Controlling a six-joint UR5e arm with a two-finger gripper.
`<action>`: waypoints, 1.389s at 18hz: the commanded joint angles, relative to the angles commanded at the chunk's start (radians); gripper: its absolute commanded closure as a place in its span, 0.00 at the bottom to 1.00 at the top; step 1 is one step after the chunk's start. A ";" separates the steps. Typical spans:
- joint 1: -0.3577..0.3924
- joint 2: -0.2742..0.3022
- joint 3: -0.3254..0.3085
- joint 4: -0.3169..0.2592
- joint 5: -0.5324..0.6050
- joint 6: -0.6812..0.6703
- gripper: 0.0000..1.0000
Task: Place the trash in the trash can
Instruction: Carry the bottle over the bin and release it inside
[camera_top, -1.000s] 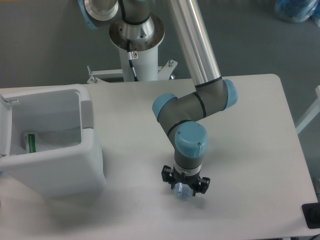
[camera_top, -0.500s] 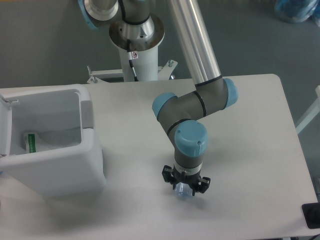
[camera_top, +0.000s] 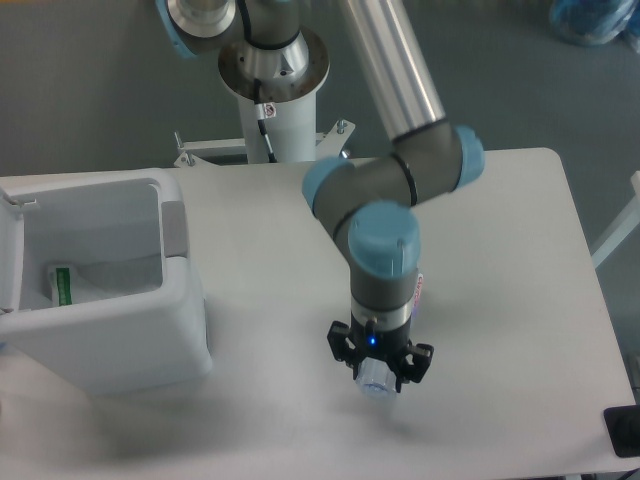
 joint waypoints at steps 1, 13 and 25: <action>0.000 0.016 0.011 0.000 -0.048 -0.002 0.36; -0.021 0.247 0.045 0.083 -0.571 -0.133 0.36; -0.213 0.301 0.023 0.086 -0.610 -0.236 0.36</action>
